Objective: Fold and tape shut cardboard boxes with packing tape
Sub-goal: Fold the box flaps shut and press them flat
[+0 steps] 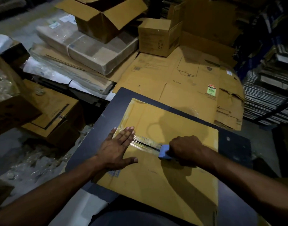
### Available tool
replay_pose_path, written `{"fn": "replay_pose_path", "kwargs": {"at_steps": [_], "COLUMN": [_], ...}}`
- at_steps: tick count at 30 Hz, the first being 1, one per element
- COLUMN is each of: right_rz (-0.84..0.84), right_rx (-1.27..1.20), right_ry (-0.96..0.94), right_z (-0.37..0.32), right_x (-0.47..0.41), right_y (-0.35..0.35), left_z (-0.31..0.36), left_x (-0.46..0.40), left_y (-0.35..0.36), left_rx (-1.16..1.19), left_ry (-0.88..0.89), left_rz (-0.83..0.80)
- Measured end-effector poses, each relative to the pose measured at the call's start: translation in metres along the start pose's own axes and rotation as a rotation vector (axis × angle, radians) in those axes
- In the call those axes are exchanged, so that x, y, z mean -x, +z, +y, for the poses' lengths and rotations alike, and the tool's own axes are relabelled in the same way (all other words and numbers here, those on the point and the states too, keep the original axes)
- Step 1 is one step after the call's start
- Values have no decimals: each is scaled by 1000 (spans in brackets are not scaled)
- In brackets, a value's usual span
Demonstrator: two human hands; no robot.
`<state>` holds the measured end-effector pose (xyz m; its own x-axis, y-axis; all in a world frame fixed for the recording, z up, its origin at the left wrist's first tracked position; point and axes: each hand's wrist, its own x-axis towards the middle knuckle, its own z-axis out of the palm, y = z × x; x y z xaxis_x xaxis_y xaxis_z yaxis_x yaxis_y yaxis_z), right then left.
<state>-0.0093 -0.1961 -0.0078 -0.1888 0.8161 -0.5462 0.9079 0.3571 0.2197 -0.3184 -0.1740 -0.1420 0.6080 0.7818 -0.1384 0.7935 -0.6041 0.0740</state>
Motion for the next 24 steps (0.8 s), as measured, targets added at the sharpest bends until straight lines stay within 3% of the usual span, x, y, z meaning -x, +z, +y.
{"fn": "replay_pose_path", "kwargs": {"at_steps": [8, 13, 15, 24], "right_rz": [46, 62, 59, 68], "right_rx": [8, -61, -84, -98], "right_ry": [-26, -28, -20, 11], "right_z": [8, 12, 10, 9], "right_x": [10, 10, 10, 10], "right_y": [13, 13, 12, 17], "left_z": [21, 102, 117, 22], "left_x": [-4, -28, -34, -7], "left_y": [-5, -5, 2, -7], "left_rx": [-34, 38, 56, -72], "left_ry": [15, 274, 279, 140], "left_rz": [-19, -41, -33, -72]}}
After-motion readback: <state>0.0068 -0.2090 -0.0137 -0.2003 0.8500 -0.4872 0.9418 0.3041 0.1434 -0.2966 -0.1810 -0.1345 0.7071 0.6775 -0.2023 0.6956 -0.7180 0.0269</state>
